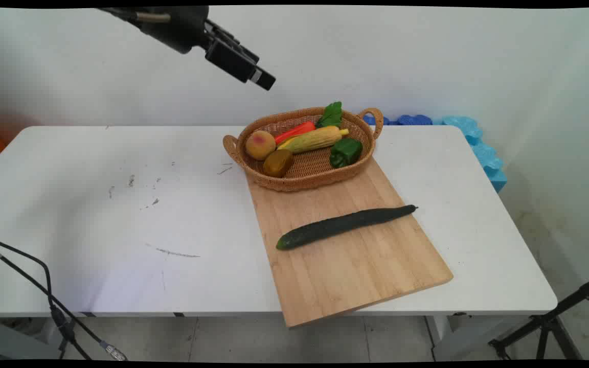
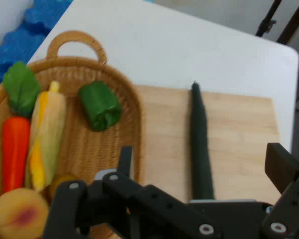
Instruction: Pick up the potato from the vegetable basket
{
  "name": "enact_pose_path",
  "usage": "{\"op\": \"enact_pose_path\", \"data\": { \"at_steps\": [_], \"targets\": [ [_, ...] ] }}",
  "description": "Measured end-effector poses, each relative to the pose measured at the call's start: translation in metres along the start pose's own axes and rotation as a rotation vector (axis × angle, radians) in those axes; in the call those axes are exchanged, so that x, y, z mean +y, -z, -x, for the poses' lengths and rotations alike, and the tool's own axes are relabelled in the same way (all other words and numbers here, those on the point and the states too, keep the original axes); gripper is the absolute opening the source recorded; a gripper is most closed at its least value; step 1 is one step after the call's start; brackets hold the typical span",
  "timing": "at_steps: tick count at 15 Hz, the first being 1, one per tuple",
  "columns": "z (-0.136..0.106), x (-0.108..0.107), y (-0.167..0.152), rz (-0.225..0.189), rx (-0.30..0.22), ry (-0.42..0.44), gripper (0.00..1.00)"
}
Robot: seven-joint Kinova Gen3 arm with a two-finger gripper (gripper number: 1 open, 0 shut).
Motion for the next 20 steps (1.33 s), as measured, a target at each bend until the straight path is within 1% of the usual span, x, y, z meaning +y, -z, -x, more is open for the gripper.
{"op": "enact_pose_path", "data": {
  "at_steps": [3, 6, 7, 8, 11, 14, 15, 17, 20],
  "targets": [
    [0.006, -0.012, -0.012, -0.047, -0.044, 0.027, 1.0],
    [0.015, -0.026, -0.038, -0.101, -0.111, 0.072, 1.0],
    [0.02, -0.032, -0.056, -0.126, -0.146, 0.099, 1.0],
    [0.023, -0.035, -0.069, -0.14, -0.171, 0.118, 1.0],
    [0.03, -0.045, -0.11, -0.178, -0.231, 0.17, 1.0],
    [0.036, -0.054, -0.151, -0.213, -0.278, 0.221, 1.0],
    [0.039, -0.059, -0.169, -0.227, -0.298, 0.246, 1.0],
    [0.044, -0.063, -0.19, -0.242, -0.322, 0.275, 1.0],
    [0.054, -0.073, -0.226, -0.28, -0.366, 0.318, 1.0]
  ]
}}
